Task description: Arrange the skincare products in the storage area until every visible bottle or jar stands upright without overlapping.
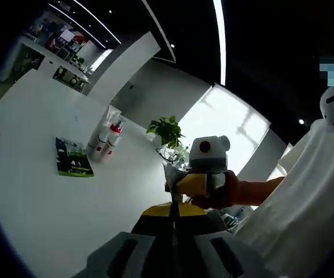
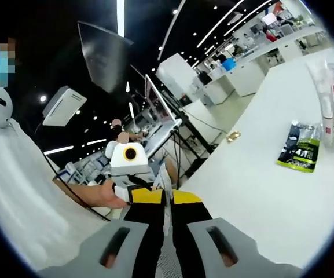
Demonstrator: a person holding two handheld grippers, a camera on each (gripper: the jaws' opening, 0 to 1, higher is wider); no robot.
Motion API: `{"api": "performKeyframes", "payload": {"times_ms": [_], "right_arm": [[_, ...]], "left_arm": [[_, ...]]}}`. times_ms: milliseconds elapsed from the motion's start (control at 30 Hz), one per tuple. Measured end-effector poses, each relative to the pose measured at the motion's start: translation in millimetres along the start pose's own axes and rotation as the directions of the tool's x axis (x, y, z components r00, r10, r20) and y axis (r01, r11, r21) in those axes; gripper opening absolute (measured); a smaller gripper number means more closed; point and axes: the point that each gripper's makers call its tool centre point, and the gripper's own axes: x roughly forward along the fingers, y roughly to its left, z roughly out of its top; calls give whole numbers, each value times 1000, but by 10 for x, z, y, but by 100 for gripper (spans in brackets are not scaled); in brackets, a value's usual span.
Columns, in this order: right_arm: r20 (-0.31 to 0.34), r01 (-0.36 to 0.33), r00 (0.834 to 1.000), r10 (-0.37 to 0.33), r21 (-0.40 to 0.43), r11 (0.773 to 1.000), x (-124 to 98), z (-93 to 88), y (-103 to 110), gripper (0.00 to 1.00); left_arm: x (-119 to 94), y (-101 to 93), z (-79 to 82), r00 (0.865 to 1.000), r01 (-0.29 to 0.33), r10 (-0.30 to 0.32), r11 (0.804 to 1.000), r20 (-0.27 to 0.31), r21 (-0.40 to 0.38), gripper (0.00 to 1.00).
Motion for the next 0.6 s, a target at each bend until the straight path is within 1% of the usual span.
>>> {"api": "performKeyframes", "payload": {"times_ms": [133, 200, 233, 300, 333, 400, 500, 533, 600], "right_arm": [[14, 16, 1000, -16, 13, 1000, -28, 16, -61, 3], [40, 16, 999, -18, 44, 999, -56, 52, -71, 2], [36, 24, 999, -26, 38, 999, -56, 46, -76, 1], [40, 86, 995, -86, -3, 996, -84, 48, -175, 0], [43, 88, 995, -89, 20, 996, -96, 43, -187, 0], [58, 70, 995, -75, 80, 994, -102, 61, -183, 0], [62, 64, 996, -69, 73, 995, -114, 70, -167, 0], [69, 60, 995, -65, 68, 996, -121, 83, -156, 0], [97, 69, 993, -73, 43, 997, -130, 138, -149, 0]], "left_arm": [[-16, 42, 15, 1000, -11, 11, 1000, 5, -17, 0], [-22, 50, 30, 1000, -6, 7, 999, 13, -31, 0], [-14, 45, 30, 1000, -1, 2, 999, 13, -39, 0], [-3, 75, -3, 1000, -12, 12, 998, -2, -54, 0], [1, 97, -2, 1000, -18, 18, 998, -3, -63, 0], [8, 94, 5, 1000, -13, 13, 997, 2, -72, 0], [25, 120, 0, 1000, -3, 4, 993, 1, -121, 1], [27, 103, 25, 1000, 14, -12, 990, 13, -143, 1], [30, 111, 63, 999, 20, -16, 988, 32, -152, 1]]}}
